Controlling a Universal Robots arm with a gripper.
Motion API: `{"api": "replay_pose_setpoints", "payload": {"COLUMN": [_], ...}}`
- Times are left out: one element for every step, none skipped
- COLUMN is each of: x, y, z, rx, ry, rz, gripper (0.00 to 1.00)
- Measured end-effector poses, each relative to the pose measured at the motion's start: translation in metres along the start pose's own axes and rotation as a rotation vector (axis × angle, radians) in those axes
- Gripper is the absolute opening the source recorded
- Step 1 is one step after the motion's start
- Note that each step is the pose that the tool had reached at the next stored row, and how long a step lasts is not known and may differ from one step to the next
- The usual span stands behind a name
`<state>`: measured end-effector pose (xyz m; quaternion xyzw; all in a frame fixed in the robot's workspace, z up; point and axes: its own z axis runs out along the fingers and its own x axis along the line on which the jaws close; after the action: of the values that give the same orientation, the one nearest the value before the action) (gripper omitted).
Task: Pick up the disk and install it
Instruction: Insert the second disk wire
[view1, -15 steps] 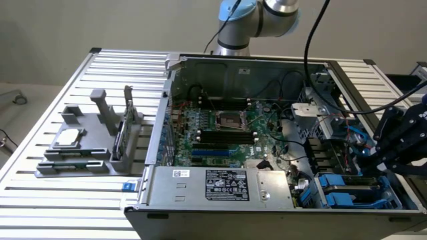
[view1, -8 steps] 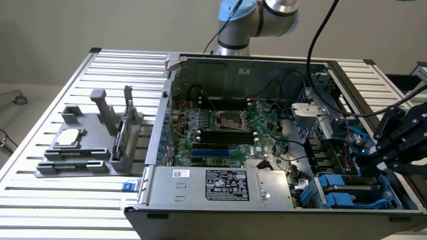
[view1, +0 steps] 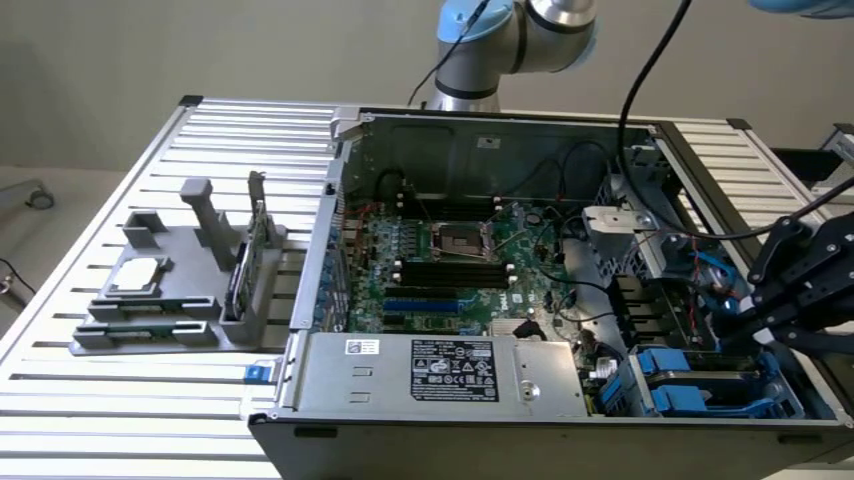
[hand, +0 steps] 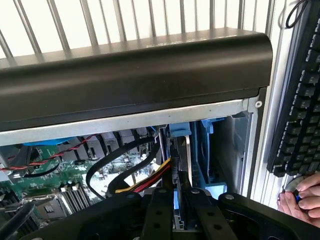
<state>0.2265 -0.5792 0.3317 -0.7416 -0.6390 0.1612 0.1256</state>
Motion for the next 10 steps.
{"api": "replay_pose_setpoints", "payload": {"x": [0.0001,0.0001,0.0001,0.0001,0.0001,0.0001,0.0002,0.0004,0.0005,0.0007], "y": [0.0004,0.0007,0.0009,0.0011,0.0013,0.0016,0.0022,0.0032,0.0043,0.0055], "z": [0.0008,0.0012,0.0015,0.0017,0.0019,0.0019,0.0020,0.0017,0.0014,0.0011], "rx": [0.0018,0.0058,0.0115,0.0170,0.0213,0.0255,0.0288,0.0315,0.0339,0.0359], "ry": [-0.0002,-0.0008,-0.0017,-0.0025,-0.0033,-0.0039,-0.0043,-0.0048,-0.0051,-0.0054], "rz": [0.000,0.000,0.000,0.000,-0.001,-0.001,-0.001,-0.001,-0.001,-0.001], "gripper": [0.16,0.16,0.16,0.16,0.16,0.16,0.16,0.16,0.16,0.16]}}
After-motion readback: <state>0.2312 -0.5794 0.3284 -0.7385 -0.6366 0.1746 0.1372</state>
